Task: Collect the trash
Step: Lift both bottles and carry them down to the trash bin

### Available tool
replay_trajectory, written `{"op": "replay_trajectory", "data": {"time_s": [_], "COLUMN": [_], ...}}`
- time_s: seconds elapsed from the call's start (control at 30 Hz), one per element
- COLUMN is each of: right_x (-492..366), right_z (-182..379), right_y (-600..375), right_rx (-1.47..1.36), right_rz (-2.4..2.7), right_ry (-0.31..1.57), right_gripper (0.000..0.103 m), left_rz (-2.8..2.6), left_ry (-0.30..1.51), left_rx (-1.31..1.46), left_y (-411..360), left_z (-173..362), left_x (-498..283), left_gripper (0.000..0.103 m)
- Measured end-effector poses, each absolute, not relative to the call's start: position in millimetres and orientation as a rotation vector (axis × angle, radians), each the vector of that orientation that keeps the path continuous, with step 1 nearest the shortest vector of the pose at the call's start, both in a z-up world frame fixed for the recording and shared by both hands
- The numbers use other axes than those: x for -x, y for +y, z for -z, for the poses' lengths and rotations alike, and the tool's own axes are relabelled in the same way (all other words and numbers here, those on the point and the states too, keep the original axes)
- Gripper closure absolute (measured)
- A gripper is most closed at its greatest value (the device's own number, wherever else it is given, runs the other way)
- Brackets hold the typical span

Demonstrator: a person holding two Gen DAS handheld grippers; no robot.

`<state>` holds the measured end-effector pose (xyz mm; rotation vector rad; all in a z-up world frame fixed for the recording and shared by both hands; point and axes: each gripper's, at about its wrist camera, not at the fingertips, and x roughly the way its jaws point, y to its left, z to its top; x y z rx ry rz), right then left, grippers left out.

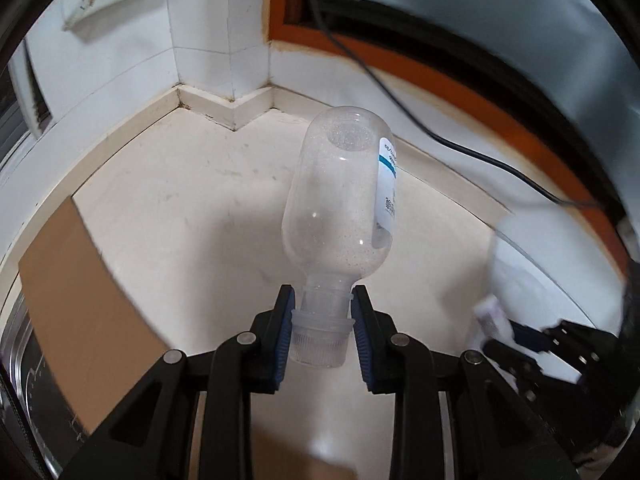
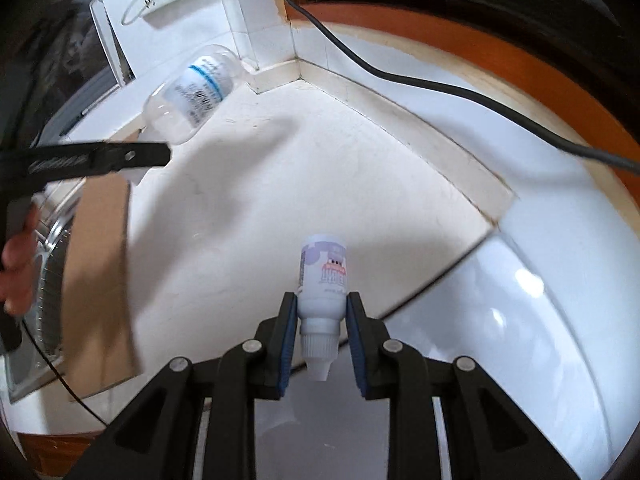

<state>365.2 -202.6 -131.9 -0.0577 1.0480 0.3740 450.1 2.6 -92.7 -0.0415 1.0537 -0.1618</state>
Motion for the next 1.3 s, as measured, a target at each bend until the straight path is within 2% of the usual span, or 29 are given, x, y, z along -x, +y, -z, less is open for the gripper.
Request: {"op": "replay_trajectory", "data": {"time_s": [0.3,0.67,1.0,1.3], "right_x": [-273,-184,-114,-71], "right_z": [92,79,94,135], "right_y": [-196,-193,-199,-191], "right_rx": [-0.018,-0.075,-0.1,-0.059], "right_rz": [-0.302,-0.321,-0.384,-0.433], "right_ry": [1.013,1.038,1.09,1.153], "right_gripper": [0.079,0.079,0.079,0.079], "left_rz": [0.284,0.309,0.215,0.111], "left_ry": [1.05,1.034,1.073,1.122], "left_rx": [0.021,-0.022,0.014,0.017], "left_y": [-3,-13,-26,-36], "left_z": [56,39,70,121], "left_x": [-331,-195,-100,-48], "left_gripper": [0.077,0.077,0.077,0.076]}}
